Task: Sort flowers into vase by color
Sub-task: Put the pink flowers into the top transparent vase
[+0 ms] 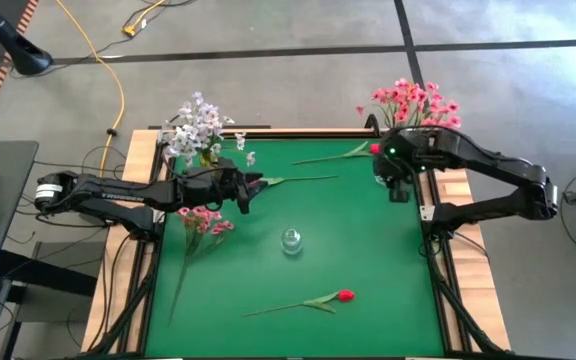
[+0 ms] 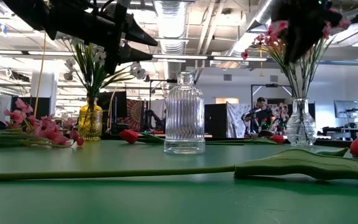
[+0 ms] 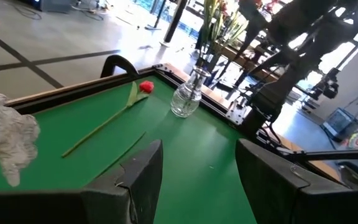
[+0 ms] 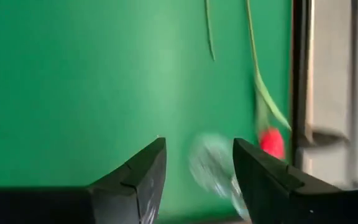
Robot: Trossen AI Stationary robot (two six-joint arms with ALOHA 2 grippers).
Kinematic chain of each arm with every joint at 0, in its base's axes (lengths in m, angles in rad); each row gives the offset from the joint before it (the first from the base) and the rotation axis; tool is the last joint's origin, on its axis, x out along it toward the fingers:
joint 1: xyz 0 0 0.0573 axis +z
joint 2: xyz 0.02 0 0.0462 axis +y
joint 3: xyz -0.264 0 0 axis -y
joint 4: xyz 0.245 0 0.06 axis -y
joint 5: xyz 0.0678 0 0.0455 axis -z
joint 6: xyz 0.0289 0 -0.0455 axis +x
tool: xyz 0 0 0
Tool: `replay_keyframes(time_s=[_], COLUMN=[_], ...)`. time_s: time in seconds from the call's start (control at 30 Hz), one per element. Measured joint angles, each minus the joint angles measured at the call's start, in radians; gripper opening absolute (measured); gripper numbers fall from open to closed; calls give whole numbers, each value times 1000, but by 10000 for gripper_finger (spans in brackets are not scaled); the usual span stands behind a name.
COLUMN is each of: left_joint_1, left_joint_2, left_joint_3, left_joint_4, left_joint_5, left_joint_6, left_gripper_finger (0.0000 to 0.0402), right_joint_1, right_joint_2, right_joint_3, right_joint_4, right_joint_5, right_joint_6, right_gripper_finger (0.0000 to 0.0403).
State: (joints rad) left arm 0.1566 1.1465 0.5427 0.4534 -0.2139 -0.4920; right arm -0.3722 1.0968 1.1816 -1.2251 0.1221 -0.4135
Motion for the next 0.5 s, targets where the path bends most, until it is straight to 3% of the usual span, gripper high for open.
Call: replay_keyframes(time_s=[0.17, 0.33, 0.5], left_joint_1=[0, 0, -16], left_joint_2=[0, -1, -31], left_joint_3=[0, 1, 1], left_joint_4=[0, -29, -210], left_joint_5=[106, 269, 352], left_joint_6=[41, 15, -86], left_gripper_finger=[190, 190, 190], right_joint_1=[78, 203, 342], right_joint_2=[-28, -27, 13], right_joint_3=[0, 1, 1], right_joint_4=[220, 433, 603], right_joint_5=[-174, -203, -205], right_joint_6=[162, 314, 412], right_gripper_finger=[212, 212, 212])
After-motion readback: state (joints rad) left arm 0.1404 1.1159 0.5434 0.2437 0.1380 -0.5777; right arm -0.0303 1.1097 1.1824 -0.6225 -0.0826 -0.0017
